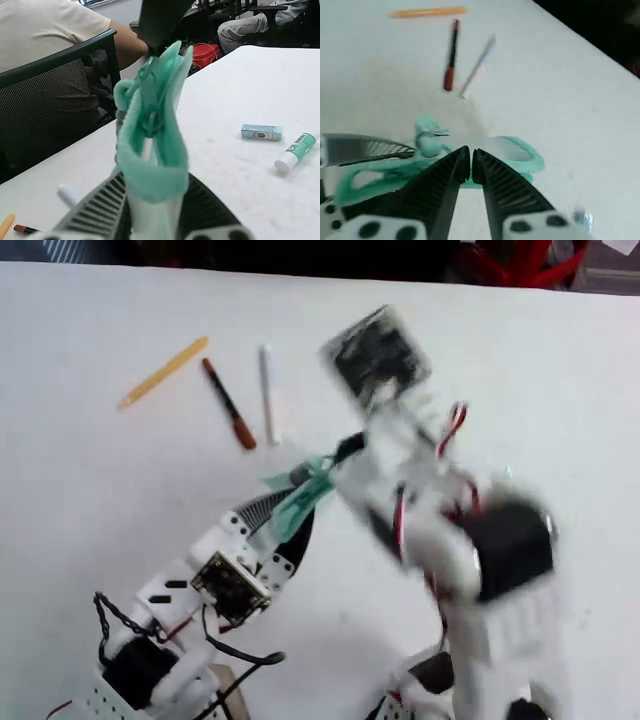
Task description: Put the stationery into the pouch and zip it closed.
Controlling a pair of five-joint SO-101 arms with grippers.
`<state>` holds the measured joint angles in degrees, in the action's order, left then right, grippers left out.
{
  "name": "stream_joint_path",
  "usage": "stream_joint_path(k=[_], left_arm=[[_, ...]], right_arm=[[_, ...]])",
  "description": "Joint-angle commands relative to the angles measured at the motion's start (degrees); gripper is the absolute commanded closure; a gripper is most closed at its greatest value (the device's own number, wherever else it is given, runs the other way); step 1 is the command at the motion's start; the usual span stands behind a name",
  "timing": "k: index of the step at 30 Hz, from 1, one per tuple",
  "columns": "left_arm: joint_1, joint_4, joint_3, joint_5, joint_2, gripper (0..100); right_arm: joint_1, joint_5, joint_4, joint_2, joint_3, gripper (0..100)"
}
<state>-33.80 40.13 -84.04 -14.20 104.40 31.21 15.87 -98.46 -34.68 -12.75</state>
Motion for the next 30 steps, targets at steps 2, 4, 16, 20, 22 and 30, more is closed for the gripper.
stream_joint_path(k=[2,4,16,20,22,30], left_arm=[[1.4,-1.1,0.4,0.0,-0.4,98],[1.4,-1.1,0.4,0.0,-0.4,98],[1.0,-0.8,0.4,0.0,-0.5,98],[1.0,-0.8,0.4,0.0,-0.5,98],[1.0,-0.8,0.4,0.0,-0.5,98],[1.0,-0.7,0.4,0.0,-0.6,98]], right_arm=[[10.5,5.1,-0.2,-8.2,0.5,79.9],[11.7,14.0,-0.1,-11.6,4.0,72.8],[4.5,47.6,1.5,-17.1,13.8,78.6],[4.9,51.8,6.0,-17.0,16.6,78.9],[4.9,52.7,8.6,-16.9,18.8,79.0],[4.1,52.9,13.1,-16.9,23.4,79.0]])
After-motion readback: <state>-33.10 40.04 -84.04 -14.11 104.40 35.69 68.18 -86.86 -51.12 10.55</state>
